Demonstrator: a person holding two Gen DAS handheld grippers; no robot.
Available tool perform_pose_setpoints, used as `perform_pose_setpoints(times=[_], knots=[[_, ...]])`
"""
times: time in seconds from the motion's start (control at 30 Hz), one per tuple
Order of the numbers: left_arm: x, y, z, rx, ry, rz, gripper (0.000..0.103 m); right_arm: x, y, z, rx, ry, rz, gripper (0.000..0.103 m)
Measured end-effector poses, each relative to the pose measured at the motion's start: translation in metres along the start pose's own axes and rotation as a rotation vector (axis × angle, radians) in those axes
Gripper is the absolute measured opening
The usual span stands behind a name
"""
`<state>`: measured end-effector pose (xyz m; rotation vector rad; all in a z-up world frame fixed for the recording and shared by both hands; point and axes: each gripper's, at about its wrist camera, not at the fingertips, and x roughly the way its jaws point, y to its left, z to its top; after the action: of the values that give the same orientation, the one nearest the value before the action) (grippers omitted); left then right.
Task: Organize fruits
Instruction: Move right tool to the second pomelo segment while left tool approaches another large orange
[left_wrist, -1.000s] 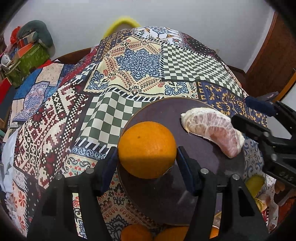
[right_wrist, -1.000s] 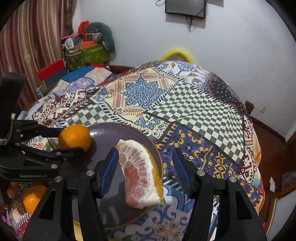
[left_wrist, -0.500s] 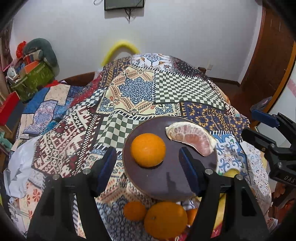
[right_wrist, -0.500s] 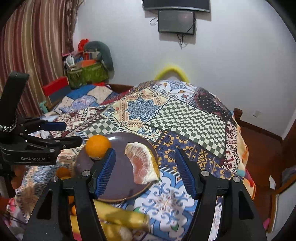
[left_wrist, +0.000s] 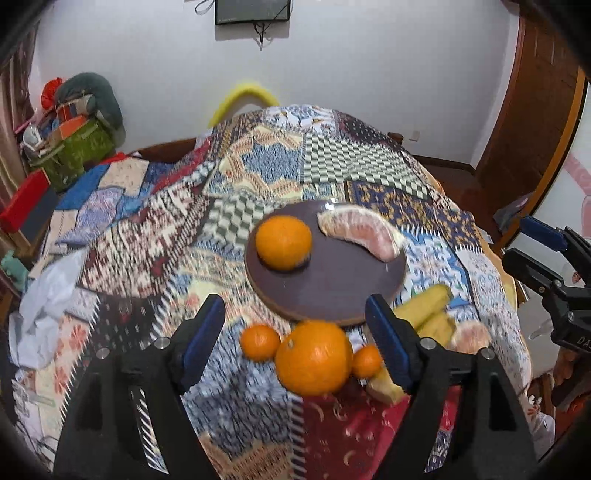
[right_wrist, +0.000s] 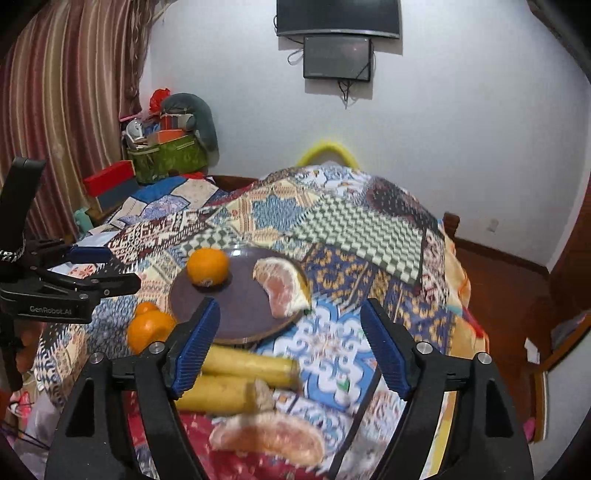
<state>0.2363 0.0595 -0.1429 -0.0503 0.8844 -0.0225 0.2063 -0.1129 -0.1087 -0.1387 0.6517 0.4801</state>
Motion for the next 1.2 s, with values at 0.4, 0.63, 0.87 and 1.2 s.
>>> perform_pose_setpoints(times=[0.4, 0.63, 0.87, 1.2], knots=[[0.022, -0.003, -0.041, -0.054, 0.1, -0.01, 0.078, 0.005, -0.014, -0.052, 0.079, 0.119, 0.014, 0.077], [0.043, -0.007, -0.047, -0.064, 0.138, -0.009, 0.078, 0.011, -0.029, -0.078, 0.108, 0.192, -0.004, 0.077], [0.058, -0.007, -0.046, -0.082, 0.157, -0.014, 0.078, 0.023, -0.023, -0.092, 0.047, 0.257, 0.021, 0.077], [0.064, 0.0, -0.044, -0.138, 0.137, -0.076, 0.068, 0.039, -0.02, -0.097, 0.069, 0.268, 0.106, 0.076]])
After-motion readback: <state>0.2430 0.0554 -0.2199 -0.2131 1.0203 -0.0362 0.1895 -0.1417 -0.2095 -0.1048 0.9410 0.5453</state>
